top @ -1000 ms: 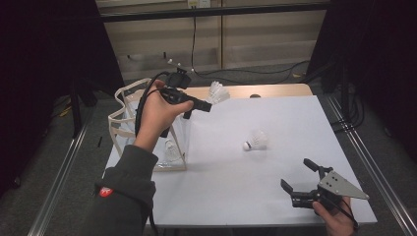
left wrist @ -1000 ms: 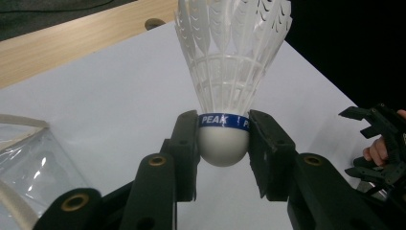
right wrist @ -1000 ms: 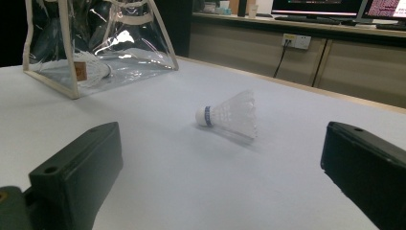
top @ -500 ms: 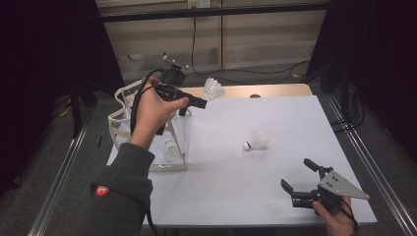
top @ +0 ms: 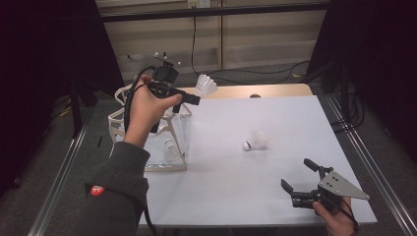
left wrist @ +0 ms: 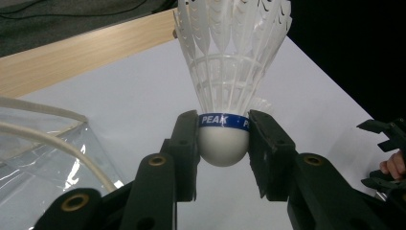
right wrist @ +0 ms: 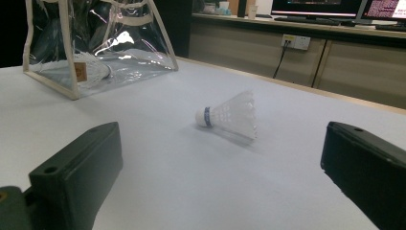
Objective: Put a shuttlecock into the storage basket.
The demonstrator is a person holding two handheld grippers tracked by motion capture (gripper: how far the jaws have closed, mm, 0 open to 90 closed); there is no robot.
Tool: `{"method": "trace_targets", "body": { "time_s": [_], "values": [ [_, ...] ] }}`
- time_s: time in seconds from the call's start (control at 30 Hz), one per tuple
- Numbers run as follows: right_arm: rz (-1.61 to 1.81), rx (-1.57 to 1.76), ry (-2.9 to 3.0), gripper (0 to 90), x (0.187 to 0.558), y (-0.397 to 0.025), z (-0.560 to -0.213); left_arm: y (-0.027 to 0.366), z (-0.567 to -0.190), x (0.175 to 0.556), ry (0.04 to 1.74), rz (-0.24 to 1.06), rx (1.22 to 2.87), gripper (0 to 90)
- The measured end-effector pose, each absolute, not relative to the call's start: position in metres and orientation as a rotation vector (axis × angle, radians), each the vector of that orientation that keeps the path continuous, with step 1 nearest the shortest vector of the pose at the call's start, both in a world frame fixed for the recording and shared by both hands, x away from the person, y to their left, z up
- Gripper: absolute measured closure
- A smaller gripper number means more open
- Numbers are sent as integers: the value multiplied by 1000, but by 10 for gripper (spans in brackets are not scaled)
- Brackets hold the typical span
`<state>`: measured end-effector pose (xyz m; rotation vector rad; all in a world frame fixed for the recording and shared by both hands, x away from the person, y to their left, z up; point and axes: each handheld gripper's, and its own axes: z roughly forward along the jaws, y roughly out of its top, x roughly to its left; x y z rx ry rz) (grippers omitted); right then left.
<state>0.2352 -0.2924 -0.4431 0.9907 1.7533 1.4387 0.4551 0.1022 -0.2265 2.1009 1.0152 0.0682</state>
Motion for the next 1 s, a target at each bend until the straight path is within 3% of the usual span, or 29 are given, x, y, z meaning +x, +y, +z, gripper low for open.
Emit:
{"method": "trace_targets", "body": {
  "time_s": [1.0],
  "values": [
    [1444,989,1757,5,235,-292,-443,128,-222,462,1098,116,2066,652]
  ]
}}
